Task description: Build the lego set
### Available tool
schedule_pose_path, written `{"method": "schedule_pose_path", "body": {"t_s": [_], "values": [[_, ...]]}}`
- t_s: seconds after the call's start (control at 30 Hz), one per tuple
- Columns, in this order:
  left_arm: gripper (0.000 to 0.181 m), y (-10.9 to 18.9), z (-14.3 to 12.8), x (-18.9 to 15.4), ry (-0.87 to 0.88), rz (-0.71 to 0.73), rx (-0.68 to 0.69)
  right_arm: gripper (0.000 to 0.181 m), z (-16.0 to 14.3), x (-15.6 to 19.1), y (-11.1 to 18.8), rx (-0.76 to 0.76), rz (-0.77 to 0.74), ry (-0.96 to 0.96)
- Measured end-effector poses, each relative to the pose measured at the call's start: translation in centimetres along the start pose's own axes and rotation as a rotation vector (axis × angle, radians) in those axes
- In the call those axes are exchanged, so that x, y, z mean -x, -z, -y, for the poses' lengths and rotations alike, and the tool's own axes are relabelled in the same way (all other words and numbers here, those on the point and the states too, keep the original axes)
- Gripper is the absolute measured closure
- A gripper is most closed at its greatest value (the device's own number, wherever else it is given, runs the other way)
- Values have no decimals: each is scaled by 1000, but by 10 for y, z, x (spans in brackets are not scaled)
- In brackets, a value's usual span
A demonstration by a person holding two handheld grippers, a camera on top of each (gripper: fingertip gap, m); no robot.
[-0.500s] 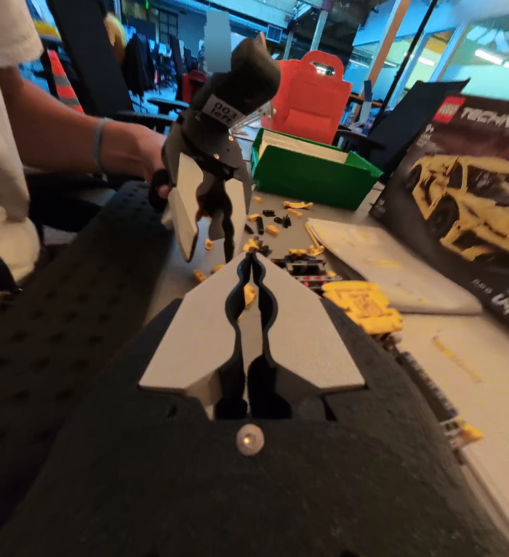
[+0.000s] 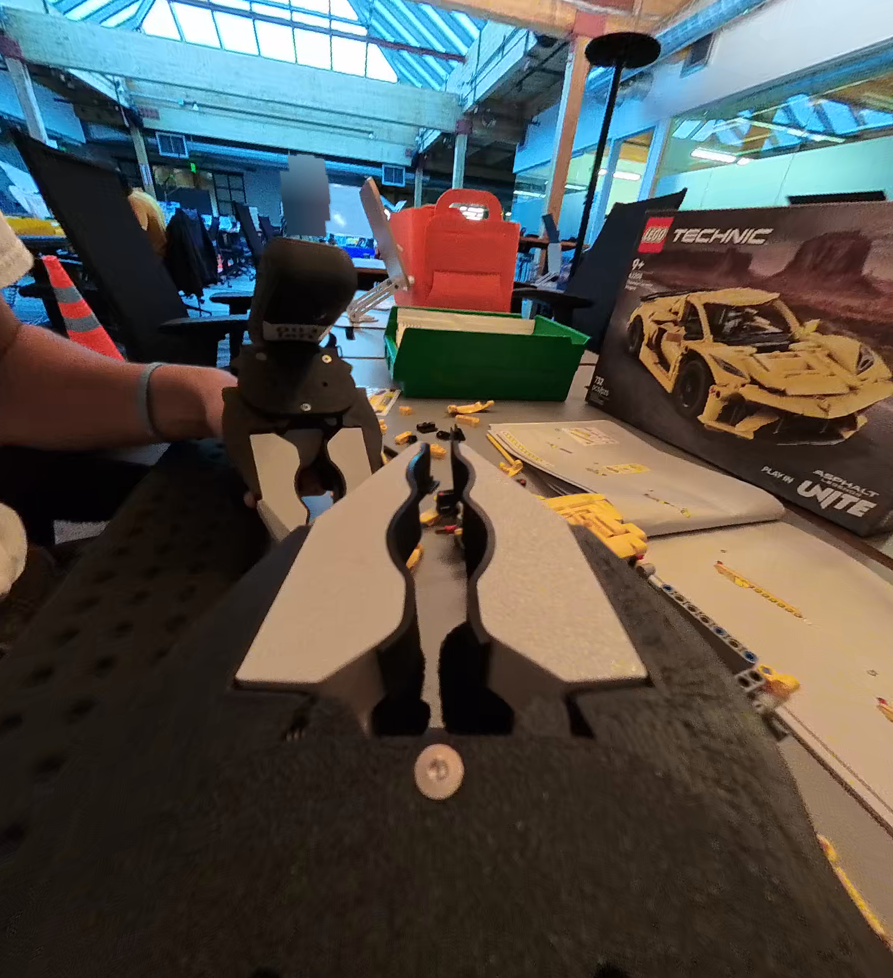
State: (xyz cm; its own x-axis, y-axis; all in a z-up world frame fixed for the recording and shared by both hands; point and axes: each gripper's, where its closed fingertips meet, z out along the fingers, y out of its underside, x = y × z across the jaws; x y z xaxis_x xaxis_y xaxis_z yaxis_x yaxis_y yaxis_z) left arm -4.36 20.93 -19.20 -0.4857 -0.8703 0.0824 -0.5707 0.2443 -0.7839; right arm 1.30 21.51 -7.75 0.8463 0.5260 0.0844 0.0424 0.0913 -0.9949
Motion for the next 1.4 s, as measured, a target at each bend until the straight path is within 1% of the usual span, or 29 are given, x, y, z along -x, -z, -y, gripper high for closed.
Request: {"method": "schedule_pose_path", "body": {"t_s": [0.1, 0.2, 0.3, 0.33, 0.4, 0.47, 0.57, 0.6, 0.63, 0.7, 0.73, 0.77, 0.83, 0.9, 1.03, 1.13, 1.2, 1.27, 1.4], "values": [[163, 8, 4, 8, 39, 41, -47, 175, 7, -6, 5, -35, -26, -10], [163, 23, 6, 18, 82, 78, -116, 174, 18, -12, 11, -95, -41, -31], [163, 42, 17, 33, 135, 126, -278, 169, 15, -10, 9, -79, -40, 0], [163, 49, 22, 36, 159, 122, -339, 166, 14, -8, 8, -73, -33, 4], [163, 61, 32, 39, 208, 85, -436, 161, 11, -6, 4, -60, -31, 25], [162, 68, 38, 37, 269, 5, -494, 156, 8, -3, 1, -38, -37, 76], [162, 78, 46, 27, 324, -128, -568, 152, -5, 3, -6, 50, -64, 238], [162, 81, 47, 25, 332, -159, -577, 153, -8, 5, -9, 73, -83, 296], [162, 84, 45, 28, 338, -157, -577, 154, -10, 7, -12, 83, -98, 328], [161, 91, 31, 44, 336, -67, -529, 155, -15, 13, -17, 103, -82, 328], [159, 93, 17, 54, 331, -7, -457, 154, -19, 14, -19, 125, -78, 322], [153, 92, -2, 62, 322, 42, -348, 150, -23, 14, -21, 144, -80, 327], [150, 90, -36, 68, 281, 104, -135, 142, -25, 13, -23, 152, -100, 351], [147, 90, -55, 67, 230, 144, -18, 140, -25, 15, -26, 154, -101, 383], [146, 101, -65, 54, 240, 138, 34, 132, -33, 14, -26, 205, -123, 457], [145, 124, -87, 54, 240, 198, 114, 128, -33, 14, -23, 206, -143, 475], [145, 134, -99, 53, 244, 203, 148, 127, -32, 14, -24, 208, -144, 481], [145, 135, -102, 50, 233, 184, 135, 126, -35, 16, -29, 217, -125, 480], [145, 127, -100, 47, 177, 143, 113, 126, -38, 23, -38, 215, -88, 462]]}}
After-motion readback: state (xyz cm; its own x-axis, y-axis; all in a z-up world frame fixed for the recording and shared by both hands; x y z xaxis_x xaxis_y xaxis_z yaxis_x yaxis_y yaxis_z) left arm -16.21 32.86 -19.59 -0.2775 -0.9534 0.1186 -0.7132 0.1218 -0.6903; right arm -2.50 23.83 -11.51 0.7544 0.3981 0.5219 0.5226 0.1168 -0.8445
